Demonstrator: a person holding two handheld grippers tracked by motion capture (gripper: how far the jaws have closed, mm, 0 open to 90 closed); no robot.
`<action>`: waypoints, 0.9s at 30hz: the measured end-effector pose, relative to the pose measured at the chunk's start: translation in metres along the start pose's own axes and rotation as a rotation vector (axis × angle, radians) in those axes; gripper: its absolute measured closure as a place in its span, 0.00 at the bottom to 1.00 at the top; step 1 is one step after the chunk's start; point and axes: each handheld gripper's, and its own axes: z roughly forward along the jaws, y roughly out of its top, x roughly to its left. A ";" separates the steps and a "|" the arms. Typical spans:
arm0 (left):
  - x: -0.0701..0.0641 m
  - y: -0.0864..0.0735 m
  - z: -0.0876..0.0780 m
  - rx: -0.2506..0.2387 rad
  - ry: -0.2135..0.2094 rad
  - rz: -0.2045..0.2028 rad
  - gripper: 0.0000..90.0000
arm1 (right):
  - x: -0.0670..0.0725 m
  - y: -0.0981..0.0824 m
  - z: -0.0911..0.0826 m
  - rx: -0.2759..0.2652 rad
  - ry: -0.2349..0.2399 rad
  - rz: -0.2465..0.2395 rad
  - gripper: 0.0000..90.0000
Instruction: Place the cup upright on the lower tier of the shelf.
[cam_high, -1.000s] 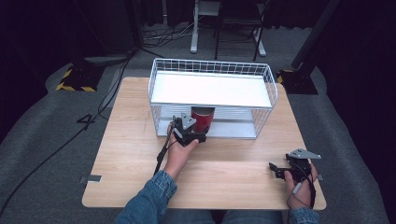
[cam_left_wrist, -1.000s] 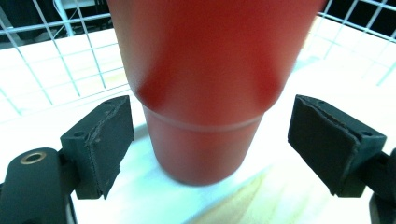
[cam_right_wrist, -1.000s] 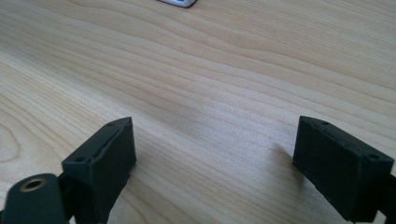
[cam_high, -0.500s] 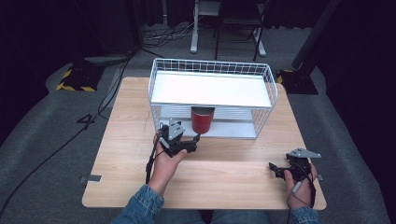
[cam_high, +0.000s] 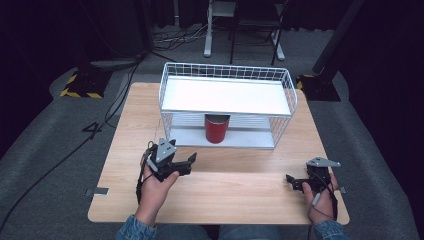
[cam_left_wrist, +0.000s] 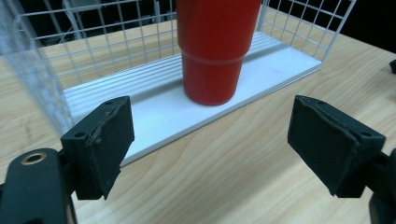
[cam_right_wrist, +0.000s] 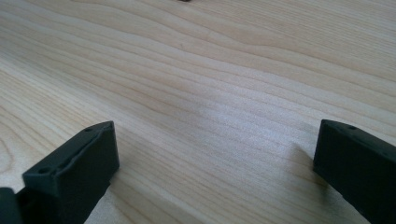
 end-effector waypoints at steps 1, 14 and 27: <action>0.001 -0.004 -0.009 -0.003 0.002 -0.002 0.17 | 0.000 0.000 0.000 0.000 0.000 0.000 0.00; 0.018 -0.030 -0.036 0.051 -0.003 0.034 0.17 | 0.000 0.000 0.000 -0.001 0.000 0.000 0.00; 0.050 -0.060 -0.051 0.159 -0.041 -0.028 0.17 | 0.000 0.000 0.000 0.000 0.001 -0.002 0.00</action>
